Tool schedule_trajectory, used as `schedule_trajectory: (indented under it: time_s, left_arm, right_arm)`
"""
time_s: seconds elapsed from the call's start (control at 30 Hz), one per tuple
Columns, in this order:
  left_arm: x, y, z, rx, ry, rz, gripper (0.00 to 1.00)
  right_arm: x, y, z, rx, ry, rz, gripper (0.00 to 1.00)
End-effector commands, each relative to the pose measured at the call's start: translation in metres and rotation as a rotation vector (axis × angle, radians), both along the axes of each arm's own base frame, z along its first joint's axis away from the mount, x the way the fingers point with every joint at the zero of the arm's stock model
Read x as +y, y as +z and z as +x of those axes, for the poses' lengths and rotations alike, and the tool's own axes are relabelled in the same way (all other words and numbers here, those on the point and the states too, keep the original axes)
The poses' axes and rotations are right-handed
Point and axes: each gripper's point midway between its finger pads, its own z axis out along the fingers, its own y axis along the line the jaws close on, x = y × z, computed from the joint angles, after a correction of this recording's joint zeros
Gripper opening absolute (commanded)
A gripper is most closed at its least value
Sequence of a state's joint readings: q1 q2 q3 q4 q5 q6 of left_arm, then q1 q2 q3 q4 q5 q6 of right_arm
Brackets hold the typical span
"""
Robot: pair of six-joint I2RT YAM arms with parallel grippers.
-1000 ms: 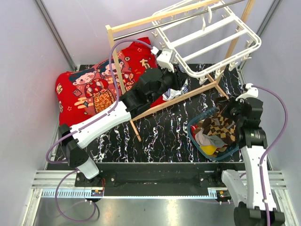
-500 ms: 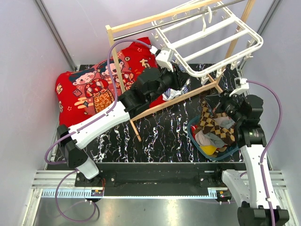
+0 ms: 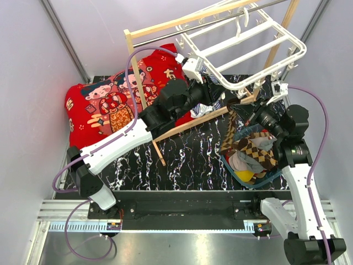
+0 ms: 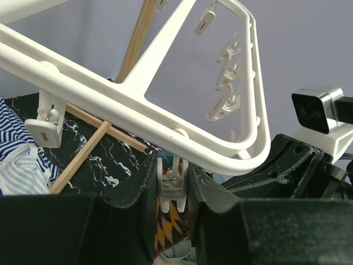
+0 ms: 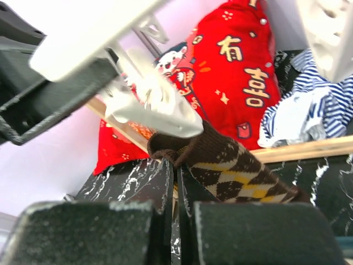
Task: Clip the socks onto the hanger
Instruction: Clamp the sock onto the hanger.
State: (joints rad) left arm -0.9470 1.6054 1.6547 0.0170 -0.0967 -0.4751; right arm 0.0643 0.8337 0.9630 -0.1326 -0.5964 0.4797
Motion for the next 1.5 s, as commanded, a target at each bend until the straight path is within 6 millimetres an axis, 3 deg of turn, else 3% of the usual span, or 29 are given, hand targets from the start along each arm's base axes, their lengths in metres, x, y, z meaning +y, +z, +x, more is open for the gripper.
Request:
schedule_trajectory:
  time_s: [0.0,0.73,1.47]
  left_arm:
    - [0.002,0.037,-0.005,-0.05,-0.02,-0.092,0.0]
    - [-0.001,0.032,-0.004,-0.05,-0.027,-0.072,0.0]
    - [0.002,0.03,-0.006,-0.06,-0.028,-0.045,0.0]
  right_arm:
    - [0.011,0.036,-0.007,-0.095,0.054,0.03,0.0]
    - [0.034,0.048,-0.011,-0.119,0.126,0.033,0.0]
    - [0.037,0.069,-0.001,-0.173,0.108,0.036,0.0]
